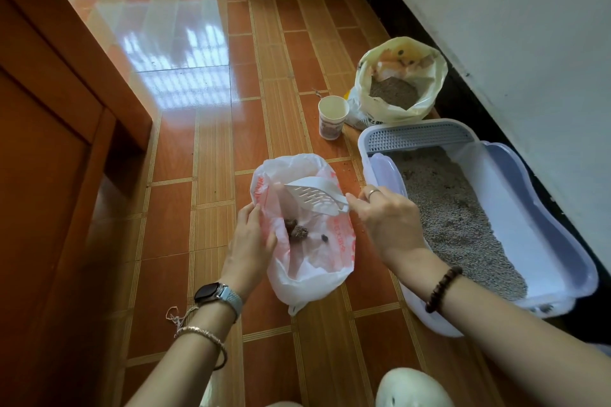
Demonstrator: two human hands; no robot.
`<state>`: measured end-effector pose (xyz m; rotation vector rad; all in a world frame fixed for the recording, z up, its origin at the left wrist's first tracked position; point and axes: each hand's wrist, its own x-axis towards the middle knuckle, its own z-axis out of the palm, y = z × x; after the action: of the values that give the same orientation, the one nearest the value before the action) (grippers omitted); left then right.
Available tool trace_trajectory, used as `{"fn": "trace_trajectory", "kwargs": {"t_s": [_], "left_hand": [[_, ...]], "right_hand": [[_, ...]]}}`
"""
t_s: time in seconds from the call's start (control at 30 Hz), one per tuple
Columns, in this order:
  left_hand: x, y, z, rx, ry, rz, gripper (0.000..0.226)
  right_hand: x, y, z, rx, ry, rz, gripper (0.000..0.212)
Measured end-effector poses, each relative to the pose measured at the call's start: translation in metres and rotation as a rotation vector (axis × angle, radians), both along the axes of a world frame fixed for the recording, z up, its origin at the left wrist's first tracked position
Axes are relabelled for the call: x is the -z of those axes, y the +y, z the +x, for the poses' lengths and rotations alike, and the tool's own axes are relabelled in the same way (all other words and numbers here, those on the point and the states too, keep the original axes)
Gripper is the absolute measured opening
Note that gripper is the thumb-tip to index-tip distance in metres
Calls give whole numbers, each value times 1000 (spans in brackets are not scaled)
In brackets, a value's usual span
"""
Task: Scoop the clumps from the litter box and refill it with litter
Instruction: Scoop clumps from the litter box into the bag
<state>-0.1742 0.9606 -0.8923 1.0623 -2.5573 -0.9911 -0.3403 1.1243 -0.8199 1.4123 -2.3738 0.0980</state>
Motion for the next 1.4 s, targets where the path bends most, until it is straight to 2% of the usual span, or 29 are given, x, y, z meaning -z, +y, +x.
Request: {"fn": "trace_trajectory", "kwargs": {"t_s": [0.23,0.3,0.37,0.47,0.53,0.67,0.73,0.8,0.93,1.1,1.23,1.4], "left_hand": [[-2,1,0,-1,-23,-5,60],[-5,3,0,-6,-23,-8,63],[-9,4,-1,-25,-20,-33,63],[-14,2,-9,-13,-31,-208,55],[-18,2,-19,52,29,-286,47],[-30,17,-50,225,162,-297,29],[-37,34,-69,321,216,-263,29],[-43,51,-87,415,255,-252,28],[-46,80,-119,609,307,-217,28],[-28,99,-143,720,335,-225,29],[-15,101,-145,716,376,-201,20],[-10,96,-148,718,409,-246,24]], "right_hand": [[5,0,4,158,-161,130,22],[-1,2,6,166,-198,130,14],[-10,3,5,179,-316,119,21],[-26,7,0,211,-467,-3,30],[-36,14,-9,252,-502,-96,30],[-59,43,-38,357,-533,-237,28],[-64,64,-55,435,-528,-257,27],[-65,88,-72,538,-537,-208,25],[-60,135,-95,726,-537,32,20],[-41,170,-98,872,-583,267,21],[-25,177,-98,961,-578,369,20],[-4,171,-104,1003,-542,353,20]]}}
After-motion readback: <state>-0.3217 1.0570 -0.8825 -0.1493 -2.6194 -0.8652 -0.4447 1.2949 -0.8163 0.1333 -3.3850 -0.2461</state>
